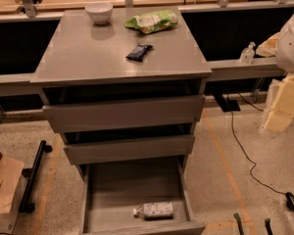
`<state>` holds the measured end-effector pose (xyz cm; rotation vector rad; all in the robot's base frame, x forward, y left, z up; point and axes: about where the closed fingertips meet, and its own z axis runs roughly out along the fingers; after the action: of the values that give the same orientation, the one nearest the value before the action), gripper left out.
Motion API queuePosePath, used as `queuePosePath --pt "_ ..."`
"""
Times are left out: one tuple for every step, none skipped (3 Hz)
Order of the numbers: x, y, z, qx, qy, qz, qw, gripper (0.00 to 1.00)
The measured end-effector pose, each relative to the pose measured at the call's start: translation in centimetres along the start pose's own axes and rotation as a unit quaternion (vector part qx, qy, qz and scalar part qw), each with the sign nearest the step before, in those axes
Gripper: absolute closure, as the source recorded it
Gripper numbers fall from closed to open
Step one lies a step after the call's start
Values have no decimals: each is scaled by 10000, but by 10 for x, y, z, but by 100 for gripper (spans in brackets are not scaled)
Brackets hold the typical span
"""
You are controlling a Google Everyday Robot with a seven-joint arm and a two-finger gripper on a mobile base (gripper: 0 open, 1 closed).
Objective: Pick blue plastic bottle from bottom drawer and place on counter
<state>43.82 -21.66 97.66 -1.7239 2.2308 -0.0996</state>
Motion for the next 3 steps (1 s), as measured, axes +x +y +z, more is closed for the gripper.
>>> queuePosePath --pt "0 0 0 1 0 0 10000 0" --pt "-7 -7 13 41 -162 106 9998 0" --pt "-8 -8 13 71 -181 111 9997 0"
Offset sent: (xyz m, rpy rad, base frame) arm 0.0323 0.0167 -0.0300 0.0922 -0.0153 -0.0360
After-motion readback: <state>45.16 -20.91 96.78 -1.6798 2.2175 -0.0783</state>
